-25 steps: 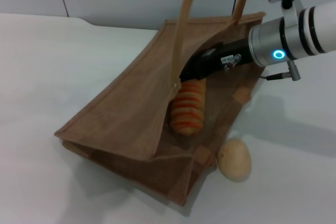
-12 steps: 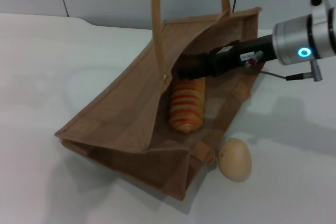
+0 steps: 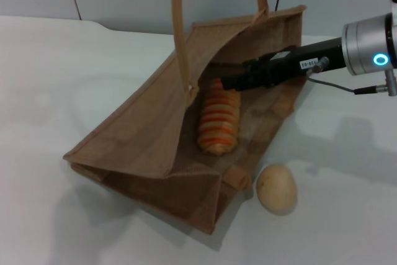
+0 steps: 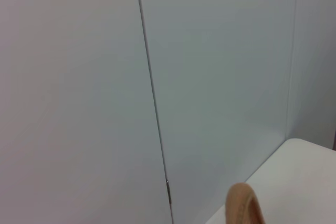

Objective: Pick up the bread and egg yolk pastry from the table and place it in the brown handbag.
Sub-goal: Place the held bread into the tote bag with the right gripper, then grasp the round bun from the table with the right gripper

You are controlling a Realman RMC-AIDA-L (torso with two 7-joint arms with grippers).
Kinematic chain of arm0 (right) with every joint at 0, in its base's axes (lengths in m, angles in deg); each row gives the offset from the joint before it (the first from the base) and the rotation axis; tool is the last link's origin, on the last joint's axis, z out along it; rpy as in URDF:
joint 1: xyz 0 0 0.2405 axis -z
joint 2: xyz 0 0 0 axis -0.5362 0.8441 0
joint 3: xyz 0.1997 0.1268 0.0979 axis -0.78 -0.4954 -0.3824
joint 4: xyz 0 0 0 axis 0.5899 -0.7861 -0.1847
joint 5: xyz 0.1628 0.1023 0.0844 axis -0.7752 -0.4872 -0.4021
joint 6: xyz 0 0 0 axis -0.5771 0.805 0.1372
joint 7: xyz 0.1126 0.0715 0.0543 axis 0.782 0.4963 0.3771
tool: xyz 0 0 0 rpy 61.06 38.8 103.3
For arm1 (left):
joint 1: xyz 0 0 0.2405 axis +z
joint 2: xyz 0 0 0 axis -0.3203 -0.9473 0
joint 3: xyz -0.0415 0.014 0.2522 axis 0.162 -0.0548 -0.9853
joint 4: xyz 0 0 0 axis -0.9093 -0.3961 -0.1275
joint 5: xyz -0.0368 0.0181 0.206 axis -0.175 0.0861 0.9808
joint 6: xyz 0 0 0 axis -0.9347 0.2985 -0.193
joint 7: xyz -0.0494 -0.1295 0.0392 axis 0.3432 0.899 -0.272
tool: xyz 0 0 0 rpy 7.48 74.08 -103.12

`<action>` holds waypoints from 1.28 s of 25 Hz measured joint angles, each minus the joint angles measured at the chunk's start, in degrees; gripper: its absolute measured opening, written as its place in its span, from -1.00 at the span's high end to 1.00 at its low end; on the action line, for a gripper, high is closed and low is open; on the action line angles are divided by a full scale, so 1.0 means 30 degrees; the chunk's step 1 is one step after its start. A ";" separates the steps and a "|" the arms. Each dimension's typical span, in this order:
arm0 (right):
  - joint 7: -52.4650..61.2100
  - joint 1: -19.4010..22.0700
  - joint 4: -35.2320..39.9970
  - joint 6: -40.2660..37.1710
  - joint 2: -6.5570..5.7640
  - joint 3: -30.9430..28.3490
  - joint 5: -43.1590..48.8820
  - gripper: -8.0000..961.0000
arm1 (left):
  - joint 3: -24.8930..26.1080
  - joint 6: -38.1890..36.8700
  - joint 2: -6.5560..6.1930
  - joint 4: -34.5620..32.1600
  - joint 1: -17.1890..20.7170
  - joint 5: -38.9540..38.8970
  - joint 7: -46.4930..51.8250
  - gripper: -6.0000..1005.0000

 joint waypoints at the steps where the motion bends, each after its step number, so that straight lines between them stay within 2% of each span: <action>1: 0.0000 0.0000 0.0000 0.0000 0.0000 0.0000 0.0000 -0.74 | 0.0004 -0.0004 -0.0008 0.0001 0.0023 0.0005 -0.0001 0.79; 7: 0.0573 0.0112 0.0379 0.0543 -0.0003 -0.2067 0.3163 -0.74 | 0.0568 -0.0061 -0.0020 0.0134 0.0243 0.0027 -0.0212 0.79; 12: 0.1321 0.0642 0.1975 0.0824 0.0180 -0.3512 0.5939 -0.73 | 0.0711 -0.0388 -0.0021 0.0215 0.0546 0.0028 -0.0286 0.79; 20: 0.1641 0.0952 0.2569 0.1665 0.0194 -0.3634 0.6694 -0.73 | 0.0703 -0.0817 -0.0020 0.0505 0.0923 0.0578 -0.0496 0.79; 32: 0.1953 0.0863 0.3821 0.6070 0.0166 -0.3463 0.6949 -0.73 | 0.0575 -0.0551 -0.0213 0.0473 0.0527 0.0752 -0.0503 0.79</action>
